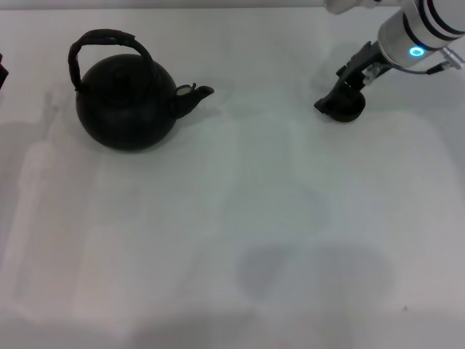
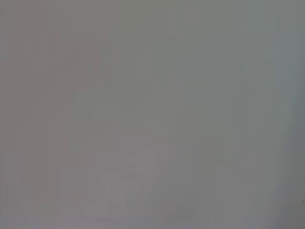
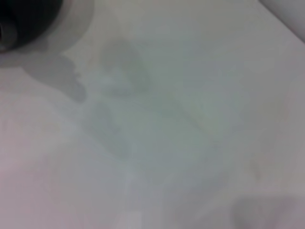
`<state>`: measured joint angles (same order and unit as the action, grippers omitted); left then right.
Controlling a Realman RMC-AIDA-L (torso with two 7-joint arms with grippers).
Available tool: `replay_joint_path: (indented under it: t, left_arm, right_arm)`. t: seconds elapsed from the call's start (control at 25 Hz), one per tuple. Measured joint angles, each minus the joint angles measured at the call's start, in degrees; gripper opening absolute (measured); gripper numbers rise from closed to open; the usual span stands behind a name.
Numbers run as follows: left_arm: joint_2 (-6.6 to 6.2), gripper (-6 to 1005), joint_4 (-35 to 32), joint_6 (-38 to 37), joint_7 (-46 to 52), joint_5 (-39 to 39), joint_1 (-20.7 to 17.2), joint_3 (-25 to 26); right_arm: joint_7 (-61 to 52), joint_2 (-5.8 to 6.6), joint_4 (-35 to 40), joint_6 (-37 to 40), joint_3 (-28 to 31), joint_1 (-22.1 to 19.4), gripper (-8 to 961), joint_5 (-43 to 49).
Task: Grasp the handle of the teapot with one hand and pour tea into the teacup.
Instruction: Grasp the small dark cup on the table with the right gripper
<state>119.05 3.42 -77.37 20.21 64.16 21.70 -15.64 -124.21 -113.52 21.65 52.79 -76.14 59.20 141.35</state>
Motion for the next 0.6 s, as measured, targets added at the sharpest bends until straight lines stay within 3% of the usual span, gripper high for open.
replay_joint_path:
  t: [0.6]
  left_arm:
    - [-0.13, 883, -0.6, -0.2, 0.0, -0.6, 0.0, 0.0]
  right_arm:
    - [-0.7, 0.55, 4.0, 3.0, -0.3, -3.7, 733, 1.3]
